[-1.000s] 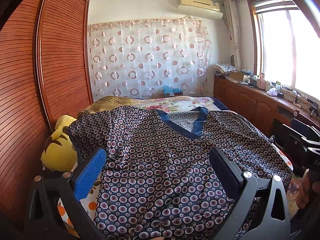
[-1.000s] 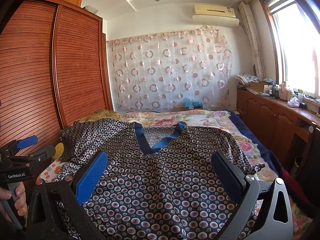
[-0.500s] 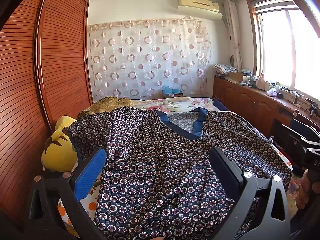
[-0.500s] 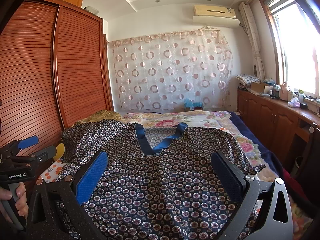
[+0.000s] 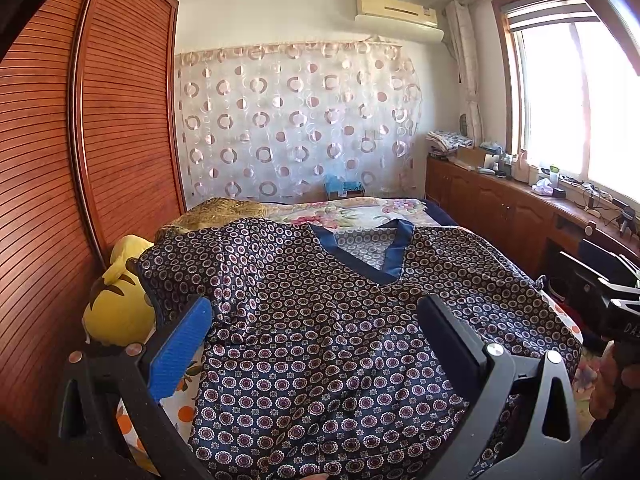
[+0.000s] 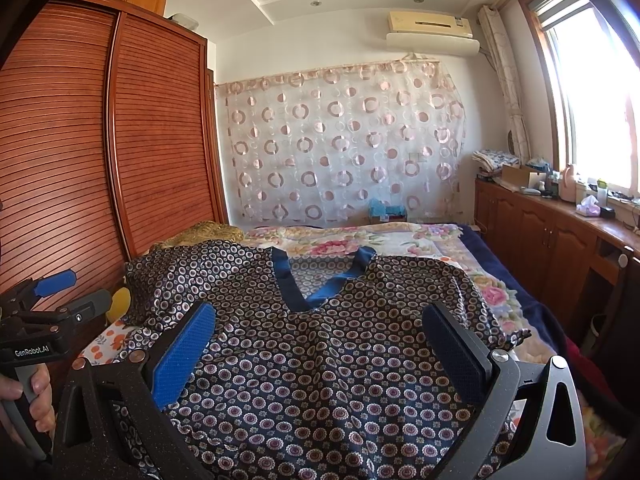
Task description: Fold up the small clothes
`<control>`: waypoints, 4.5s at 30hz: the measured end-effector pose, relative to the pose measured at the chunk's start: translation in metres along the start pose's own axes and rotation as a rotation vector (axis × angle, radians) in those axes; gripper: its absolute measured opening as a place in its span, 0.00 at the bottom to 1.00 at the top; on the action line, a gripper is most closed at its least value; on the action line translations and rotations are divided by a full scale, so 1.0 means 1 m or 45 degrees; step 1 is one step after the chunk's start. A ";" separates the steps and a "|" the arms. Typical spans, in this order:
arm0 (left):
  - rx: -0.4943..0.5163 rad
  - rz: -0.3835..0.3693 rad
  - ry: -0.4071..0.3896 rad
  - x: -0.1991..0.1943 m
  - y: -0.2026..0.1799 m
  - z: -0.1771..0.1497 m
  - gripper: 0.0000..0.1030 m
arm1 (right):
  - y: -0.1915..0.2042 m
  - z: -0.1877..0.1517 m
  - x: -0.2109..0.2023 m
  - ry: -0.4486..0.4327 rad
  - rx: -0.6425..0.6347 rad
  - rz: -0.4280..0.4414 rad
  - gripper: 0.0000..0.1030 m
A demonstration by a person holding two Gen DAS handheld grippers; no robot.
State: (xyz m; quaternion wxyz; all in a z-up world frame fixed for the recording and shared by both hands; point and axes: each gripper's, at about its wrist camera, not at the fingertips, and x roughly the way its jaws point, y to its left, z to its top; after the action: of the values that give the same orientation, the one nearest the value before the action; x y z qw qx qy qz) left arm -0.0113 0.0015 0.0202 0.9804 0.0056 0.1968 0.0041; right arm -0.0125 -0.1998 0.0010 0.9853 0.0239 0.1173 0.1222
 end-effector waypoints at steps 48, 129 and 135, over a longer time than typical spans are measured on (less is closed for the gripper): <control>-0.102 0.183 0.223 0.079 0.126 -0.052 1.00 | 0.013 -0.006 0.096 0.197 -0.140 0.220 0.99; -0.091 -0.105 0.542 0.105 0.151 -0.068 0.75 | 0.039 0.031 0.179 0.360 -0.265 0.402 0.94; -0.139 -0.087 0.492 0.092 0.169 -0.070 0.75 | 0.096 0.037 0.224 0.424 -0.369 0.568 0.93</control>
State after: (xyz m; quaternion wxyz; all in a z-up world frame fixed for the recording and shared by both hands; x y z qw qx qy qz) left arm 0.0452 0.1717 -0.0776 0.9229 -0.0550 0.3808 -0.0176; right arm 0.1848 -0.0526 -0.0060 0.8945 -0.1119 0.2505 0.3529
